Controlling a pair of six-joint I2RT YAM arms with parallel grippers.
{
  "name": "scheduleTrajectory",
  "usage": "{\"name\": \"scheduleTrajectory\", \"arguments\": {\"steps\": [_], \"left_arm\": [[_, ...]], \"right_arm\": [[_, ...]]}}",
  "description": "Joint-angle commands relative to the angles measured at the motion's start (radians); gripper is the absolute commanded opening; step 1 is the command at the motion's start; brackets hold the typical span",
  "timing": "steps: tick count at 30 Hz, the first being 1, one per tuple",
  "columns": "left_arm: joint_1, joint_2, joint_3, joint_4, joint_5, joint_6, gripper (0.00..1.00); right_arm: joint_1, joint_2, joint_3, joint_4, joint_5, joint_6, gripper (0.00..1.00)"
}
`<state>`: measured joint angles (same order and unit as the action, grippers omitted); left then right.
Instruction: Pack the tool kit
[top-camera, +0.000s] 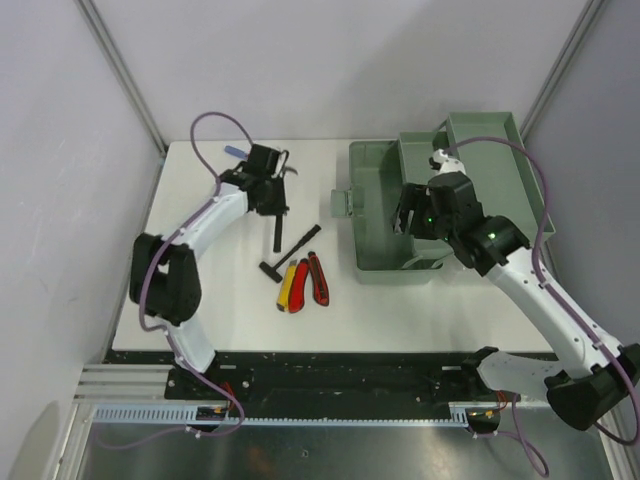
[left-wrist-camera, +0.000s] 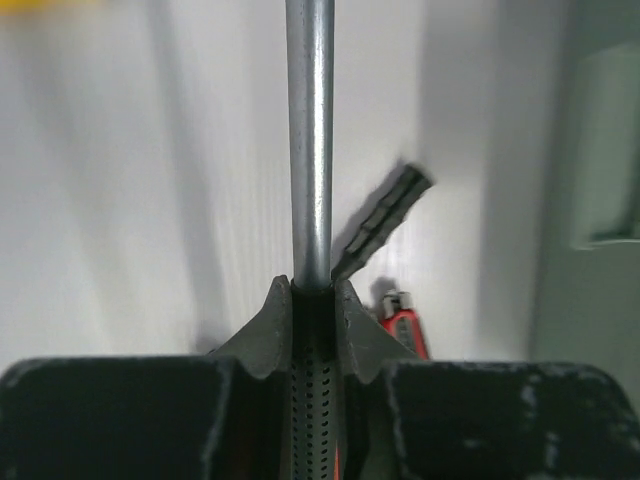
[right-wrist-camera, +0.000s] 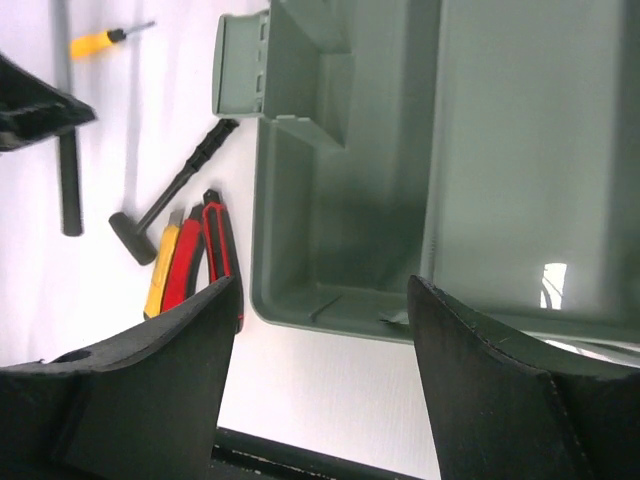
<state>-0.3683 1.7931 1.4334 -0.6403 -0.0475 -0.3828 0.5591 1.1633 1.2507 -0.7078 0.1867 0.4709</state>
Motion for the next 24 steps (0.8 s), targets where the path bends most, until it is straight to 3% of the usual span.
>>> {"name": "scheduleTrajectory", "arguments": {"steps": [1,10,24], "left_arm": [[-0.007,-0.153,0.114,0.025,0.013,-0.005,0.0],[-0.128,-0.126,0.339,0.014,0.075,-0.151,0.0],[-0.33,0.28,0.756,0.013,0.014,-0.383,0.0]], "right_arm": [[-0.033,-0.072,-0.005,-0.009,0.046,-0.01,0.73],[-0.148,-0.17,-0.041,-0.013,-0.023,-0.075,0.74],[-0.189,-0.336,-0.093,-0.087,0.0,-0.057,0.74]]}}
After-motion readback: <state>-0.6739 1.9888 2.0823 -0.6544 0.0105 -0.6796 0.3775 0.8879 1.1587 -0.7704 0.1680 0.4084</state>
